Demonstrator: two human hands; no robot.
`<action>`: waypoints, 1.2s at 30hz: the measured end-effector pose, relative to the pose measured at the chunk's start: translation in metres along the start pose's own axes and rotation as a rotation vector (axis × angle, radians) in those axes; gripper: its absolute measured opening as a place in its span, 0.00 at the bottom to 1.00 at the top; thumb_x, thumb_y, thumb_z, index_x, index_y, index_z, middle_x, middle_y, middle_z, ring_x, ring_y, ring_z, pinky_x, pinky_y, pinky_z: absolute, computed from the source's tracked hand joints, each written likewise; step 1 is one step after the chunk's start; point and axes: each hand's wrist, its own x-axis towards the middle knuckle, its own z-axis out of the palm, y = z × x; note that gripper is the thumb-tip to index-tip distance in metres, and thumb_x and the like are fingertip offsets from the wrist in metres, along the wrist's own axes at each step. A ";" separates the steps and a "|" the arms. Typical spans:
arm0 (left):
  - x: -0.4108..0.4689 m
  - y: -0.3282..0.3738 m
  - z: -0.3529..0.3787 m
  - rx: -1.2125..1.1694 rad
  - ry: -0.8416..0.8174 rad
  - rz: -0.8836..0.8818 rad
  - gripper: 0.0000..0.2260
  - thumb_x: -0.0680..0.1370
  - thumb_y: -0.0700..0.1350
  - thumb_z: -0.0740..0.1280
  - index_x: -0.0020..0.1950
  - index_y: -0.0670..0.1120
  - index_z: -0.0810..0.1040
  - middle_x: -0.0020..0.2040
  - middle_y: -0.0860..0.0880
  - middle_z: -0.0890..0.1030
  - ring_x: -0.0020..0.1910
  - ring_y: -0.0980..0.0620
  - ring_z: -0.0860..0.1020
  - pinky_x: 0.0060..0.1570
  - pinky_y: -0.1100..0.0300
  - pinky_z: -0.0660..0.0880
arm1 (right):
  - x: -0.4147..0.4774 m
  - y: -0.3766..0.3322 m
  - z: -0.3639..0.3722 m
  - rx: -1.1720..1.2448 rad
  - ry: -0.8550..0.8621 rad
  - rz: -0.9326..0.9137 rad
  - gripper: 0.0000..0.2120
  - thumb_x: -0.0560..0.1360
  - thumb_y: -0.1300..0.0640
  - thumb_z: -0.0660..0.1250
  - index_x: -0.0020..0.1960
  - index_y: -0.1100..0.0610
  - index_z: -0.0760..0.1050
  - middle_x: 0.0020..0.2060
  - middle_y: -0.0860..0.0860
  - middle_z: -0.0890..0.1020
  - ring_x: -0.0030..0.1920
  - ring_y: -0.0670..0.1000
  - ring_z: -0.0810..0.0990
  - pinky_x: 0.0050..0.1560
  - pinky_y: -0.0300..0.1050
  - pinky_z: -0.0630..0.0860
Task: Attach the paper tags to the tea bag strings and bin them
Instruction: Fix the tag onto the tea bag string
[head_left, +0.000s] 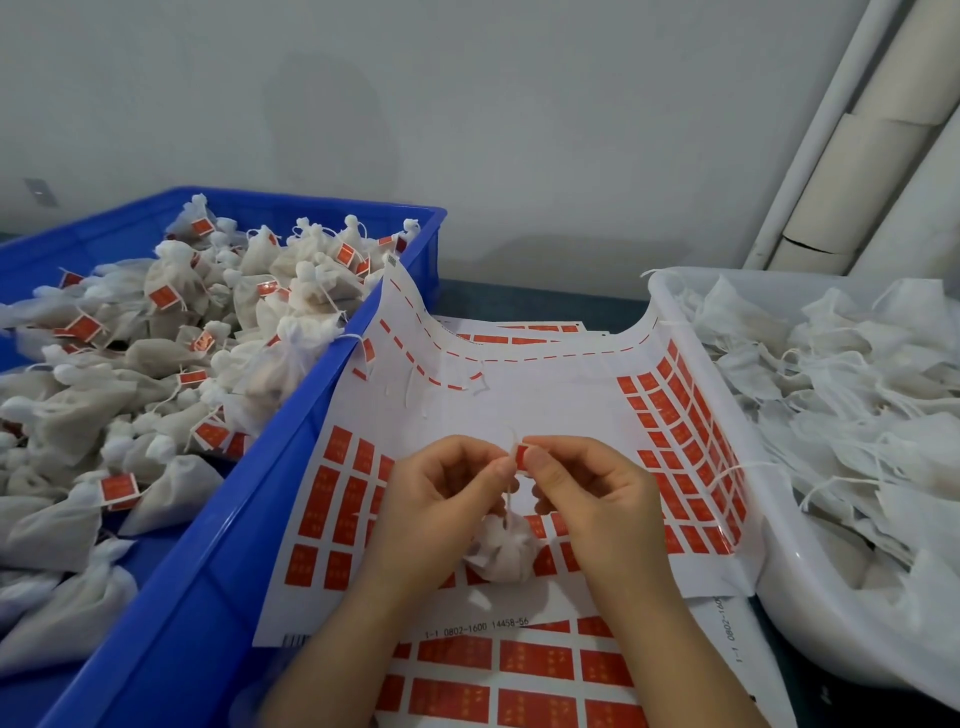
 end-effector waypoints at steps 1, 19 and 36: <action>0.000 0.000 0.000 0.019 -0.007 0.002 0.03 0.72 0.46 0.67 0.41 0.48 0.80 0.34 0.52 0.82 0.33 0.57 0.80 0.35 0.68 0.76 | 0.000 0.001 0.000 0.002 -0.015 -0.001 0.05 0.67 0.48 0.68 0.42 0.45 0.79 0.37 0.38 0.83 0.42 0.41 0.81 0.38 0.32 0.78; -0.002 0.000 0.002 0.132 -0.024 0.062 0.07 0.75 0.38 0.66 0.40 0.49 0.79 0.32 0.55 0.80 0.32 0.57 0.78 0.34 0.68 0.75 | -0.003 0.004 0.002 -0.044 -0.086 0.012 0.05 0.73 0.57 0.67 0.42 0.48 0.78 0.37 0.41 0.82 0.41 0.42 0.81 0.37 0.32 0.77; 0.004 -0.005 0.000 0.075 0.148 -0.027 0.07 0.77 0.44 0.64 0.40 0.50 0.77 0.33 0.55 0.79 0.33 0.58 0.77 0.35 0.69 0.75 | 0.003 0.009 -0.007 -0.395 -0.417 0.025 0.06 0.68 0.46 0.71 0.45 0.42 0.78 0.39 0.36 0.81 0.42 0.36 0.78 0.40 0.31 0.76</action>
